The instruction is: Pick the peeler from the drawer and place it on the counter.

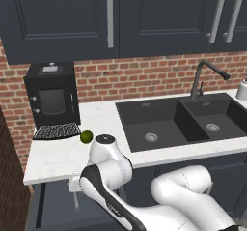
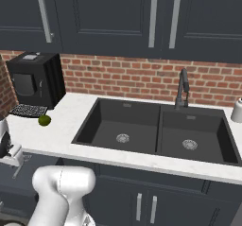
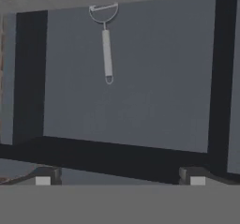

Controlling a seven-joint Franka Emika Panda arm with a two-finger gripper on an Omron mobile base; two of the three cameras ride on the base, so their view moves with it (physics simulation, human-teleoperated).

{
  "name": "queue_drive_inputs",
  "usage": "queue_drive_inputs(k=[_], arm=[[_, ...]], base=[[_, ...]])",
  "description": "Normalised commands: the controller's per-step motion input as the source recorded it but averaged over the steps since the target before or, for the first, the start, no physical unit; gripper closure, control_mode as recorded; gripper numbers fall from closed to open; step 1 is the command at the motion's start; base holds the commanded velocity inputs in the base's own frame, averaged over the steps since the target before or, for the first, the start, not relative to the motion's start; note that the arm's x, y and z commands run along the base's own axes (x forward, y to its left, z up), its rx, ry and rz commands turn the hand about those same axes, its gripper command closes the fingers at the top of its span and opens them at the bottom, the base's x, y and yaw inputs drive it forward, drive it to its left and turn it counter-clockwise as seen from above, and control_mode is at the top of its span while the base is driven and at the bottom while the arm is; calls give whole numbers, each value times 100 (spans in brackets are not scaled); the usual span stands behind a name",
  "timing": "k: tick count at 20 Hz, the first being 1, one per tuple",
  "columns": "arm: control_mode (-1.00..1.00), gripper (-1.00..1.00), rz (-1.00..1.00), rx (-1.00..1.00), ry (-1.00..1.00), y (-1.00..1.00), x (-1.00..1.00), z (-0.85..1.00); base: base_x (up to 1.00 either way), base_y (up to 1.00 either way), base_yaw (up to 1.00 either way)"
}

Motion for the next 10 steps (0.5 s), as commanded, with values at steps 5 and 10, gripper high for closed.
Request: queue_drive_inputs(k=[5,10], arm=[[-100,-100,0,-17,0,19,12,-53],[-100,-100,0,-14,0,18,0,-36]], base=[[0,0,0],[0,0,0]])
